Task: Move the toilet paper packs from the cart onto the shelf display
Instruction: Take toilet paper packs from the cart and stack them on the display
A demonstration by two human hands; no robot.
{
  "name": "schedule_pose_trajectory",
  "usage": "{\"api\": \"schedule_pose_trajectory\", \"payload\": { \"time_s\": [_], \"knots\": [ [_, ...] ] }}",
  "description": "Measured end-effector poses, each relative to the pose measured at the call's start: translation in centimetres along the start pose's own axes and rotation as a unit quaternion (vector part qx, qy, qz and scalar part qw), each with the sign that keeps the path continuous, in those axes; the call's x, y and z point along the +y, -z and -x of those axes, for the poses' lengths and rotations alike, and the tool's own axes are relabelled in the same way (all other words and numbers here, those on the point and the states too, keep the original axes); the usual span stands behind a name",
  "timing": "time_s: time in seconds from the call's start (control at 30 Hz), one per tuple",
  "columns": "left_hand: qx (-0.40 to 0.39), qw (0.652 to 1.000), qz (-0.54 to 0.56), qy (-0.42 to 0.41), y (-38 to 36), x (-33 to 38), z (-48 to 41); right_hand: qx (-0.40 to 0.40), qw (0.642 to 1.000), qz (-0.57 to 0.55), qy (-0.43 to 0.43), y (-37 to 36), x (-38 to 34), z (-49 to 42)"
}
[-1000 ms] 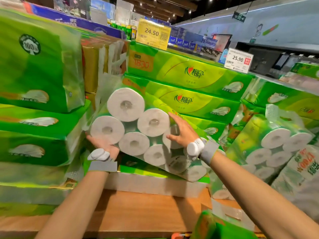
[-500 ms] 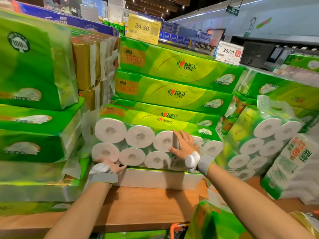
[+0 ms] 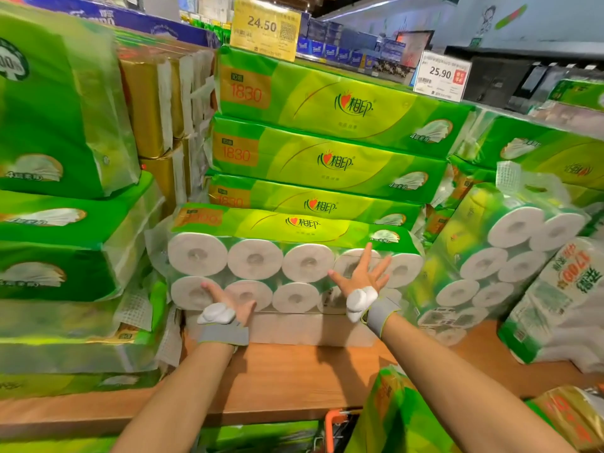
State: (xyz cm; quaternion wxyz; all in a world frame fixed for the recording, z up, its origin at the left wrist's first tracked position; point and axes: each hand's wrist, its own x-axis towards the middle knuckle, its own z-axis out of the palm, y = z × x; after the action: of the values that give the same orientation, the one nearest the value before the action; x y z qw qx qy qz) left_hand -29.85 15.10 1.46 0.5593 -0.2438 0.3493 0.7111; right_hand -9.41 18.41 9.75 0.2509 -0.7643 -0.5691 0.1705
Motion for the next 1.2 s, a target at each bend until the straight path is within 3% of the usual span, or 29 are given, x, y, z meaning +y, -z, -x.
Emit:
{"api": "schedule_pose_trajectory", "payload": {
  "time_s": [0.03, 0.07, 0.13, 0.53, 0.8, 0.93, 1.2],
  "knots": [
    [-0.032, 0.997, 0.037, 0.051, -1.2, 0.0, 0.5, 0.001, 0.999, -0.043, -0.034, 0.0, -0.1, -0.1],
    [-0.101, 0.994, -0.041, 0.023, -1.5, -0.6, 1.7, -0.005, 0.995, -0.082, -0.061, 0.1, -0.3, -0.2],
    [-0.135, 0.987, -0.092, 0.005, -2.9, -1.2, 2.9, -0.026, 0.988, -0.123, -0.084, 0.2, -0.5, -0.5],
    [-0.105, 0.990, -0.089, 0.006, -3.6, -1.3, 1.0, -0.032, 0.967, -0.242, -0.075, -1.1, 0.0, -1.5],
    [-0.104, 0.980, -0.169, -0.007, -0.4, -5.1, 1.2, -0.072, 0.960, -0.272, 0.016, 0.3, 3.5, -0.6],
    [-0.147, 0.930, -0.326, 0.084, 2.3, -11.2, 3.5, -0.095, 0.958, -0.271, 0.017, 3.2, 8.3, 1.3],
    [-0.242, 0.769, -0.555, 0.206, 8.4, -23.2, 7.7, -0.059, 0.963, -0.261, -0.035, 10.7, 19.9, 7.4]
  ]
}}
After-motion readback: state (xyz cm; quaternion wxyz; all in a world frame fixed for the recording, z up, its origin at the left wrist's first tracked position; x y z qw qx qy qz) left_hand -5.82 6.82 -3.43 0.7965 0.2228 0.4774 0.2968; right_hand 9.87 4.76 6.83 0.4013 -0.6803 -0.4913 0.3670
